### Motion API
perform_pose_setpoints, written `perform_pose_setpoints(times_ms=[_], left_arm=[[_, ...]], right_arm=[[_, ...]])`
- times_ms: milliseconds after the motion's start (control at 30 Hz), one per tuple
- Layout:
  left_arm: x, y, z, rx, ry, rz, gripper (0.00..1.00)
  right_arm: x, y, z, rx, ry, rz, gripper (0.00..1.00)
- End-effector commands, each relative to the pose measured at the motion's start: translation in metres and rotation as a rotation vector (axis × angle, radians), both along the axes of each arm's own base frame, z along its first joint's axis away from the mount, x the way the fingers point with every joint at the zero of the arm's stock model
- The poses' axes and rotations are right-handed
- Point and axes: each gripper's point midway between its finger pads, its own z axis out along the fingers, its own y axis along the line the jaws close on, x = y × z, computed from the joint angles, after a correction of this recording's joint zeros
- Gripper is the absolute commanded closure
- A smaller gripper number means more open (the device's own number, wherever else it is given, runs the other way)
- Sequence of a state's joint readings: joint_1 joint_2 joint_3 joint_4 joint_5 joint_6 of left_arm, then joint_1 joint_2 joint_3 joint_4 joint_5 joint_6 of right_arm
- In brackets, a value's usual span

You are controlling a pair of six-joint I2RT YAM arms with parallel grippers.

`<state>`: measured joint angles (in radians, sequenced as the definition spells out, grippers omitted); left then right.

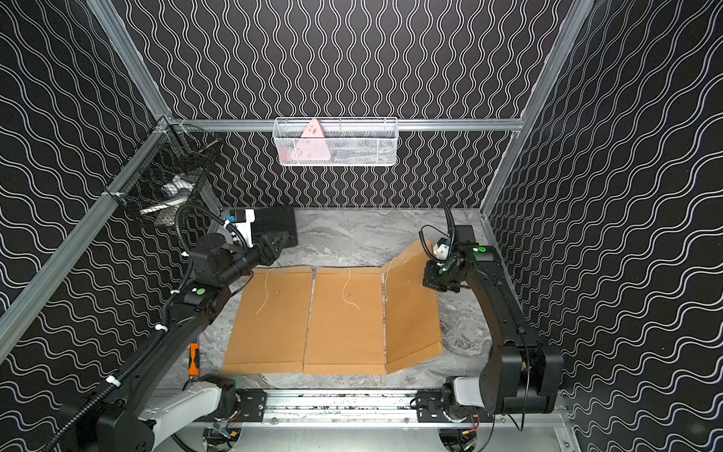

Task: Open the file bag
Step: Place the file bag at the center of the board.

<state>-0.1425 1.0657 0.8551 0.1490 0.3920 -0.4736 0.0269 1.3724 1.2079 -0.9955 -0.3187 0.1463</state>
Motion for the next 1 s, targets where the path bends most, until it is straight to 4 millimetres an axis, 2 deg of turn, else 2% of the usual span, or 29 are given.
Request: perform_pose_setpoints(times_ms=[0, 200, 533, 733, 967], left_arm=[[0.001, -0.001, 0.009, -0.003, -0.045, -0.011, 0.58], [0.002, -0.002, 0.008, -0.005, -0.045, -0.015, 0.58], [0.001, -0.002, 0.009, -0.007, -0.049, -0.016, 0.58], [0.001, -0.002, 0.01, -0.008, -0.049, -0.015, 0.58], [0.0, -0.002, 0.011, -0.007, -0.05, -0.016, 0.58]], right_arm=[[0.005, -0.001, 0.002, -0.011, -0.019, 0.01, 1.0], [0.002, 0.0, -0.001, -0.007, -0.007, 0.016, 1.0], [0.002, -0.003, 0.0, -0.019, -0.009, 0.002, 0.8], [0.002, -0.005, 0.001, -0.027, -0.011, -0.007, 0.73], [0.0, -0.01, 0.0, -0.05, -0.009, -0.022, 0.7]])
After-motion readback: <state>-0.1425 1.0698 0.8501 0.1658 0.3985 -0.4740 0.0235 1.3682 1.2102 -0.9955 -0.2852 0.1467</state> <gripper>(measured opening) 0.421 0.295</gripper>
